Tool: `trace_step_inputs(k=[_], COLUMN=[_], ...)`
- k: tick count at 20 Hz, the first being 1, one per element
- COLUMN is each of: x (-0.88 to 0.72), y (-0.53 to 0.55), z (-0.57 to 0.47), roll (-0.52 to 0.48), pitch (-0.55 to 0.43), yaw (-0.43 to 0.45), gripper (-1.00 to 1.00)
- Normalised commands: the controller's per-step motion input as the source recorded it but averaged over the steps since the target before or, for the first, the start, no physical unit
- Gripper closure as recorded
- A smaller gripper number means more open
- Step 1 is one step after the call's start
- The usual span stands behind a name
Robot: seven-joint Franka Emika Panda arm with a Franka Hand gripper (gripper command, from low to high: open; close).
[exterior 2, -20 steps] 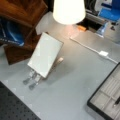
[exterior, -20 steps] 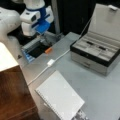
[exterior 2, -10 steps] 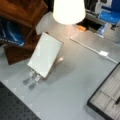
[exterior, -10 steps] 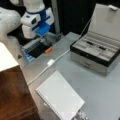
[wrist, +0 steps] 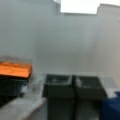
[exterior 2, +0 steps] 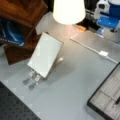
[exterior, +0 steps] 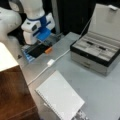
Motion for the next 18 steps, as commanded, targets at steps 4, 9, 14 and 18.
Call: trace_step_inputs(k=[4, 9, 14, 18], x=[-0.12, -0.21, -0.27, -0.30], y=[0.14, 0.07, 0.01, 0.00], z=[-0.41, -0.38, -0.39, -0.42], roll=[0.021, 0.028, 0.029, 0.047], pitch=[-0.169, -0.224, -0.279, -0.302], yaw=[0.008, -0.011, -0.006, -0.001], gripper=[1.00, 1.00, 1.00, 1.00])
